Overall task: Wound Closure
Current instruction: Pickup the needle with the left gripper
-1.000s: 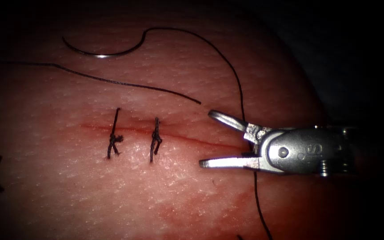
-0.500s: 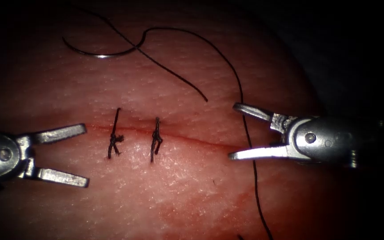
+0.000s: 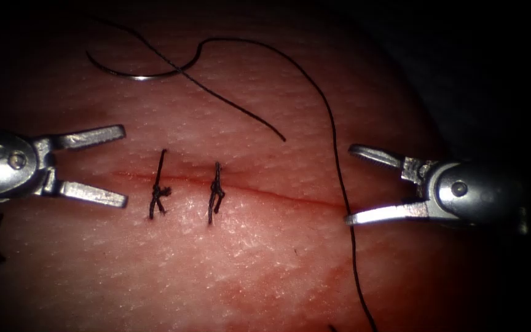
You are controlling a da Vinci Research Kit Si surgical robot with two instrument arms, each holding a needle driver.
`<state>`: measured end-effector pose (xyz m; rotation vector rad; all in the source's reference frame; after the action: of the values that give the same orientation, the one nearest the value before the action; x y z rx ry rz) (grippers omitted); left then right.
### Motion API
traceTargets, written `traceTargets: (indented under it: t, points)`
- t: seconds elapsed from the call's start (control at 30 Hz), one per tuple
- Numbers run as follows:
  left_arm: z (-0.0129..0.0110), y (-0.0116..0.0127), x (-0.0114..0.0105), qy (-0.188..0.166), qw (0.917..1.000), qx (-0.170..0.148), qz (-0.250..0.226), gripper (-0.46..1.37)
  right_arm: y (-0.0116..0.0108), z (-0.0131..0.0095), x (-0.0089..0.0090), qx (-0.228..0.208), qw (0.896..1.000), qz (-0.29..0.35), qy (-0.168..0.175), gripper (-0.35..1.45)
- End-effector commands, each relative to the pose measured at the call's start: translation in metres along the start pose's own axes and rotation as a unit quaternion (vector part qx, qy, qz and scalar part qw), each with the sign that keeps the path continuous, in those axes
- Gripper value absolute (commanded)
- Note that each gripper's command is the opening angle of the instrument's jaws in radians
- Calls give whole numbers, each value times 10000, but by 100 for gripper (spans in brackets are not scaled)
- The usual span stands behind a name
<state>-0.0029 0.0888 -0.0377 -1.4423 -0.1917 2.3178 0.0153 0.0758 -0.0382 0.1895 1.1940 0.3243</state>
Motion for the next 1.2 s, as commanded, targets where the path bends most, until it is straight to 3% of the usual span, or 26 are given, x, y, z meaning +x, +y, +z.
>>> traceTargets:
  t: [0.03, 0.87, 1.2]
  points:
    - [0, 0, 0, -1, 10000, 14, 4, 58, 0, 1, -1, 34, 10000, 1, -1, 128]
    - [5, 8, -4, -14, 10000, 65, 26, 59, -3, 4, -7, 17, 10000, -25, 5, 125]
    - [6, -8, -6, -92, 9997, 210, 17, 65, -4, 4, -6, 14, 10000, -24, 4, 125]
